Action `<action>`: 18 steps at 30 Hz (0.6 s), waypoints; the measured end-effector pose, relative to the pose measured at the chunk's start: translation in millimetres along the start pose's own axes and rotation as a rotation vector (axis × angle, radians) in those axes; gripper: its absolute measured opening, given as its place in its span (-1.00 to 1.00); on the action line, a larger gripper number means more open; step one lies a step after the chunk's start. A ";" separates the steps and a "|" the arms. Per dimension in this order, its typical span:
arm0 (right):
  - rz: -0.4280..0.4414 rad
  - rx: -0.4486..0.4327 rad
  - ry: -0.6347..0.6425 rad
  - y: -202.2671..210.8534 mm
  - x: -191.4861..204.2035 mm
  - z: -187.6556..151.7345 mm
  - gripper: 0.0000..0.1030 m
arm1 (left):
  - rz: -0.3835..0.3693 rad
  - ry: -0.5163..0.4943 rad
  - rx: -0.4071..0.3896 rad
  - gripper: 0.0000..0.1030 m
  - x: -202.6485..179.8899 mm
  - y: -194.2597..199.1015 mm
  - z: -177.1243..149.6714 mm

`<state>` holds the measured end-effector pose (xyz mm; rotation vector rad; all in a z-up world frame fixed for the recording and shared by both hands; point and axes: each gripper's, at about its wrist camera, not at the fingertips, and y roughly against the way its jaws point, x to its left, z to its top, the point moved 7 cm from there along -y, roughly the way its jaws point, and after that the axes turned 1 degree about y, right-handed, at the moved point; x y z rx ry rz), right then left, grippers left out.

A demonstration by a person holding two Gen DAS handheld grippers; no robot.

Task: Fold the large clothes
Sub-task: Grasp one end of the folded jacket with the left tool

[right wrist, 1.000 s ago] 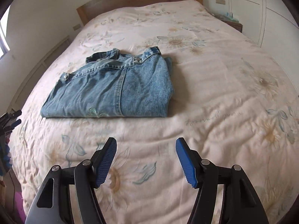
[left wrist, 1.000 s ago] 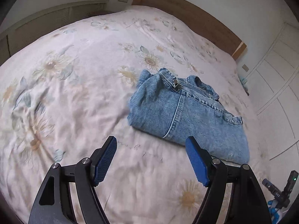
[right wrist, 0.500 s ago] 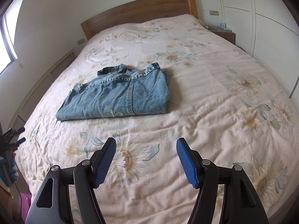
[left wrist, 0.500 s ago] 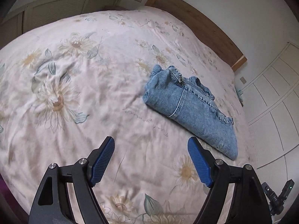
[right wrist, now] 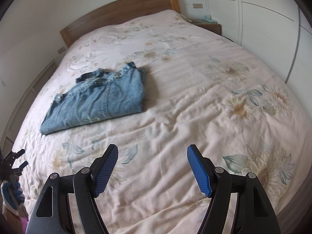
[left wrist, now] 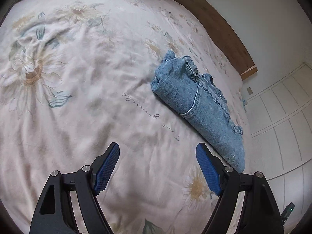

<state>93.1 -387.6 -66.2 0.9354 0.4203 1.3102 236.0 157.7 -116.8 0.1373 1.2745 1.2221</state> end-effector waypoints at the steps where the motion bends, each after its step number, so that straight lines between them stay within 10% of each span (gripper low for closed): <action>1: -0.009 0.009 -0.008 -3.4 -2.1 -0.5 0.46 | -0.026 0.021 0.006 0.48 0.5 -6.1 0.8; 18: -0.042 0.078 -0.024 -54.8 -7.2 4.7 0.46 | -0.193 0.196 0.012 0.44 -16.6 -98.3 45.2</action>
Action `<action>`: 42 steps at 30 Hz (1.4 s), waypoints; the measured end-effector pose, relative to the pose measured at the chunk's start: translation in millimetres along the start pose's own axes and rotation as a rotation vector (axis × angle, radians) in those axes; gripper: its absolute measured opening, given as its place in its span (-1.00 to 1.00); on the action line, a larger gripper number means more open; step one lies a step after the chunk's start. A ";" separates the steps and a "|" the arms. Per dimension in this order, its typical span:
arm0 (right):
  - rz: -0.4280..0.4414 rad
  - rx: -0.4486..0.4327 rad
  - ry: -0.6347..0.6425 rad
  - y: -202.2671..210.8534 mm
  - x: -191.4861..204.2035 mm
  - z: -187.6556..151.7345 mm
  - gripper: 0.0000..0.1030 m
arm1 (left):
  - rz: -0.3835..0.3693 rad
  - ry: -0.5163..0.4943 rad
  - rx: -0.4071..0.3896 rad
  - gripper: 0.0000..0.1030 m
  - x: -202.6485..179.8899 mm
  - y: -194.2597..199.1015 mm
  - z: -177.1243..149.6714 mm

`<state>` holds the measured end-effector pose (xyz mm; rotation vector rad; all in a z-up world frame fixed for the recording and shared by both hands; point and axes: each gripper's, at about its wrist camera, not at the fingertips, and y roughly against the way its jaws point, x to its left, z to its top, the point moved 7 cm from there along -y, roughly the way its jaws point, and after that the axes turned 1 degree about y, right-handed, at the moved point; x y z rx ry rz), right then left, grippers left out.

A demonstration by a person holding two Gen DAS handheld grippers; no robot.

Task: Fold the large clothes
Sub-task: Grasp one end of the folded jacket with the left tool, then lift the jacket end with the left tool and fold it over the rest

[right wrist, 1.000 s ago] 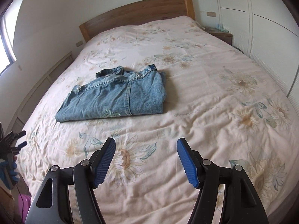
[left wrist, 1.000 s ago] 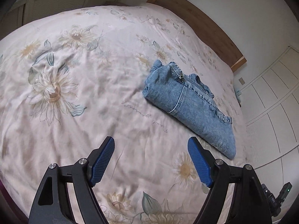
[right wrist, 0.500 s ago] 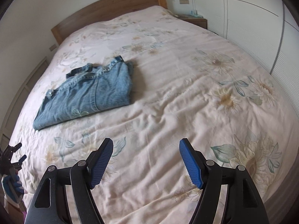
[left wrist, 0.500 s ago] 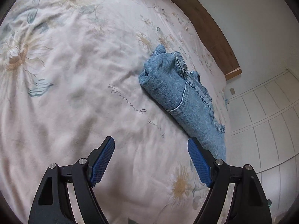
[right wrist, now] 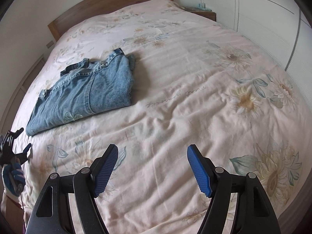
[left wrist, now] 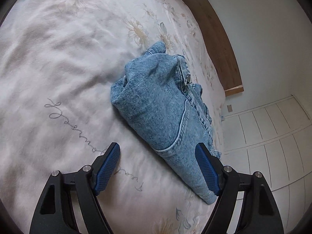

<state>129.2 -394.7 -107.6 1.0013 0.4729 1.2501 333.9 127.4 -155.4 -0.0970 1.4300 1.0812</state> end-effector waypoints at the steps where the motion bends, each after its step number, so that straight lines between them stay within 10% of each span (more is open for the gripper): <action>1: -0.003 0.002 -0.005 -1.8 -4.2 0.3 0.46 | -0.001 0.013 -0.012 0.41 2.2 -2.7 4.6; 20: -0.009 0.036 -0.080 -34.8 -47.3 -2.2 0.46 | -0.123 0.236 -0.146 0.19 12.8 -38.0 62.4; 25: -0.008 0.025 -0.080 -34.3 -53.6 1.4 0.46 | -0.107 0.263 -0.139 -0.52 13.5 -46.0 80.3; 29: 0.001 0.023 -0.104 -39.0 -60.5 1.0 0.46 | -0.082 0.253 -0.129 -0.67 14.4 -46.3 79.3; 42: 0.270 0.071 -0.084 -70.2 29.2 20.7 0.46 | -0.112 0.104 -0.067 -0.76 -64.2 -57.6 90.9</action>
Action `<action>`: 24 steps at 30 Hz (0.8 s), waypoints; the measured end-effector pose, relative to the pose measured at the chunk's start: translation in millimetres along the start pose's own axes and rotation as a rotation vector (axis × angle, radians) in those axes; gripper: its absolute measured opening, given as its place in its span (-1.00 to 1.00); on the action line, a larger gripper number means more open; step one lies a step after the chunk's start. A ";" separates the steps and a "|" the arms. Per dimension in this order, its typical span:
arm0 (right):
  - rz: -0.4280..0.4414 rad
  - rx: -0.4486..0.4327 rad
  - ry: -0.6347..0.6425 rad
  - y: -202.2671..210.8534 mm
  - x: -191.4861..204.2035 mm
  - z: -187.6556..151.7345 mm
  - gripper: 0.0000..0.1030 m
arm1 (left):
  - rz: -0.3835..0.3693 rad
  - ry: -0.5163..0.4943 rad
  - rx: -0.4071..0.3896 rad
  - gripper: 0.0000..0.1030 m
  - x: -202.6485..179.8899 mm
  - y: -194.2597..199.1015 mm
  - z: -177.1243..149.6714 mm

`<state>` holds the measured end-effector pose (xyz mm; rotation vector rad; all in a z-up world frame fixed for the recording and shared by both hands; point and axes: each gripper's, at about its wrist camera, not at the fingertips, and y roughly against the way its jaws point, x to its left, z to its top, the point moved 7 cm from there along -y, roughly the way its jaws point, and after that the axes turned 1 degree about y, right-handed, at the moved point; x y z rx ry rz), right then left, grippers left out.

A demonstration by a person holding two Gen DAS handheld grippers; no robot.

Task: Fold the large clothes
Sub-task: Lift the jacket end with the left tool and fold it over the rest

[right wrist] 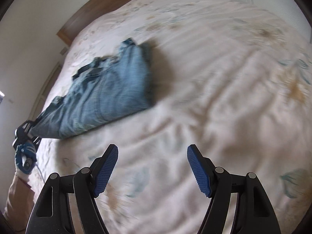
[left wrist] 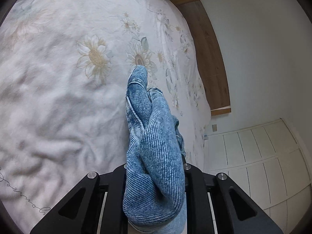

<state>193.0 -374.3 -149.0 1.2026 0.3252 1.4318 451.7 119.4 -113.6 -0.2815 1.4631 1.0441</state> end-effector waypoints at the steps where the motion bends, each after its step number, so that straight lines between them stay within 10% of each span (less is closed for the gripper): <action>1: 0.031 0.006 0.008 -7.1 13.0 4.5 0.46 | -0.002 -0.006 0.007 -0.76 -5.1 -1.4 -1.5; 10: 0.439 0.093 0.057 -87.3 186.9 67.7 0.46 | -0.022 -0.134 0.086 -0.76 -58.6 -10.4 -16.6; 17: 0.418 0.202 0.237 -147.1 275.7 63.2 0.46 | -0.041 -0.297 0.171 -0.76 -111.4 -19.2 -59.0; 24: 0.522 0.200 0.179 -148.0 269.0 66.4 0.46 | -0.049 -0.400 0.287 -0.77 -152.8 -46.2 -116.3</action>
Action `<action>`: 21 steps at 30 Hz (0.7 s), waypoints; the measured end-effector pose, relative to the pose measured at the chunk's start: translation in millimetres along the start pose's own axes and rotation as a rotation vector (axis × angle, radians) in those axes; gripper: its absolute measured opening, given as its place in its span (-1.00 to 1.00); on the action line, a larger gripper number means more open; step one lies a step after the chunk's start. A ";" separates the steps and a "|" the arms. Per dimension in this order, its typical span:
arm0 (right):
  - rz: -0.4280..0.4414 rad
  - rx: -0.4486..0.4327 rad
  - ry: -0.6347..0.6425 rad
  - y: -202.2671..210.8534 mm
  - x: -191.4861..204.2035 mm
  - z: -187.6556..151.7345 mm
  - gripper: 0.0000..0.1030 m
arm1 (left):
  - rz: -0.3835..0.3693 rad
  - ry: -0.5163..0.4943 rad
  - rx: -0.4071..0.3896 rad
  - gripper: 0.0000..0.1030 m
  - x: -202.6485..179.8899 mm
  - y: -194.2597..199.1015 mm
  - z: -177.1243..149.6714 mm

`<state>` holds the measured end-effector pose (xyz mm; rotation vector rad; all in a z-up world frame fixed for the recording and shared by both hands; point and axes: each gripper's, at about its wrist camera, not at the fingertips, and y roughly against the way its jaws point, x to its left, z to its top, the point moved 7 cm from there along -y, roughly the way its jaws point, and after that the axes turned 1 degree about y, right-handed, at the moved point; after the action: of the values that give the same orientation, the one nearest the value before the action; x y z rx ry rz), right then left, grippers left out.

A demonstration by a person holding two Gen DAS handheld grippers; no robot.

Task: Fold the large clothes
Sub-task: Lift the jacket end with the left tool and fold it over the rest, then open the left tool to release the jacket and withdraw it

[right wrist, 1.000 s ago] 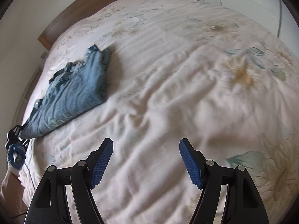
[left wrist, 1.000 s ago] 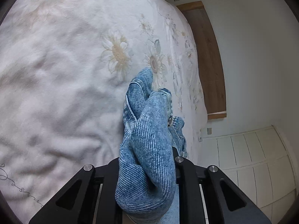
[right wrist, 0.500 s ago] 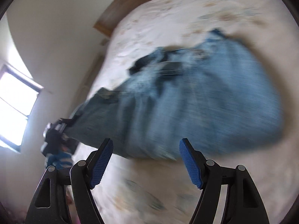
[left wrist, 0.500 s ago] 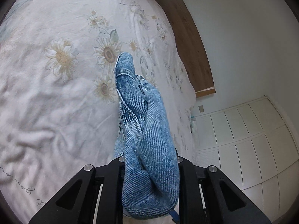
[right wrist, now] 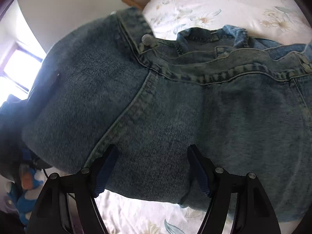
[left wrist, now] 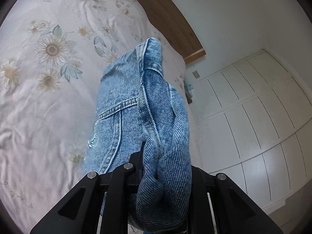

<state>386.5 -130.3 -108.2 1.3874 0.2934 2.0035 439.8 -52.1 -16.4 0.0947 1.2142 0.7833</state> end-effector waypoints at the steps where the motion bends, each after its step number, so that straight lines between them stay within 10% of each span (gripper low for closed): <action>1: 0.010 -0.008 -0.001 4.9 -1.6 0.4 0.46 | -0.002 -0.012 0.014 -0.77 -8.4 -7.3 -3.3; 13: -0.041 -0.205 -0.091 147.9 -83.0 -3.1 0.46 | -0.010 -0.191 0.294 -0.76 -118.7 -183.2 -116.5; 21: -0.256 -0.260 -0.277 239.7 -187.8 -89.1 0.46 | 0.288 -0.272 0.454 -0.76 -48.8 -288.8 -221.5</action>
<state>250.3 -412.7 -156.6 1.3637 0.0759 1.5586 383.6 -367.9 -195.0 0.7393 1.1100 0.7012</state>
